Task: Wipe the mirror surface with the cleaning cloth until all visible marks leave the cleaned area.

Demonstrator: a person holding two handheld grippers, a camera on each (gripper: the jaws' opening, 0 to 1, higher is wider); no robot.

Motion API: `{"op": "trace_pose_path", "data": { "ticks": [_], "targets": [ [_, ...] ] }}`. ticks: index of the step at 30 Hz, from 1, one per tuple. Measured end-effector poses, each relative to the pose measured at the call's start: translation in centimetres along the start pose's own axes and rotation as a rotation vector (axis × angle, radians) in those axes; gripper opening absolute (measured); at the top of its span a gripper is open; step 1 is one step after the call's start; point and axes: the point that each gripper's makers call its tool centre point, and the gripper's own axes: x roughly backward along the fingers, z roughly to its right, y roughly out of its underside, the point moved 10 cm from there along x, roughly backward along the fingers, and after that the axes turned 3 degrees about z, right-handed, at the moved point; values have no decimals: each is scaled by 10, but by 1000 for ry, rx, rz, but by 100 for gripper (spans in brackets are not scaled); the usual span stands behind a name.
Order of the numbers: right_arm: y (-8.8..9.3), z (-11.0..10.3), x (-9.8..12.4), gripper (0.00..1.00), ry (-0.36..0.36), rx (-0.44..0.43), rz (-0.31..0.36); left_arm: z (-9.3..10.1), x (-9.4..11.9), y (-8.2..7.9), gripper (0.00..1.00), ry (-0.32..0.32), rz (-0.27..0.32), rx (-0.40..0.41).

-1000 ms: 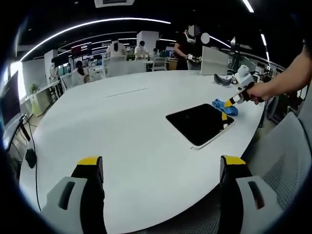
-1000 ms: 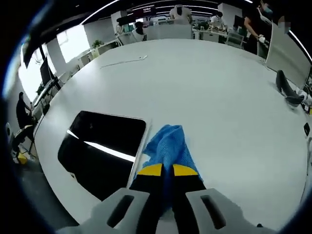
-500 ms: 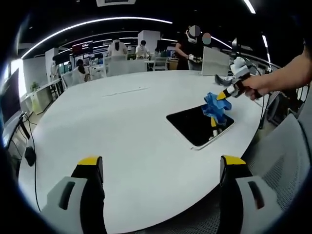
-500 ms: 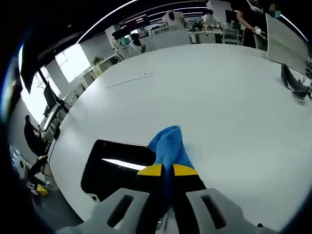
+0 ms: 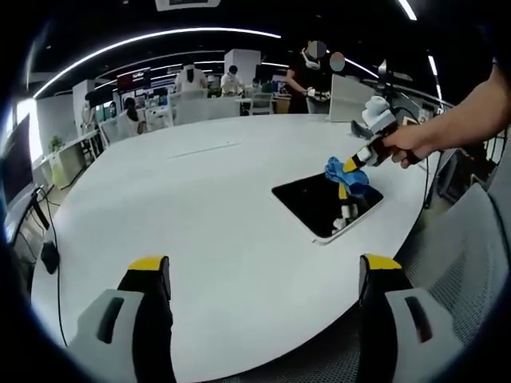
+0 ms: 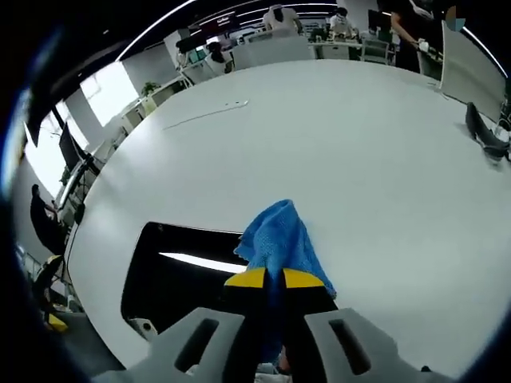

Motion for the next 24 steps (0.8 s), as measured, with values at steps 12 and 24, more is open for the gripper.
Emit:
{"op": "trace_pose_path", "data": {
  "ticks": [12,24],
  "targets": [
    [-4,-25,-10,0,-32,-9,-17,-1,0,1,96,-3,-1,2],
    [-10,-52,-21,0,-70,-4,-37,-1,0,1,99,9,3,20]
  ]
}}
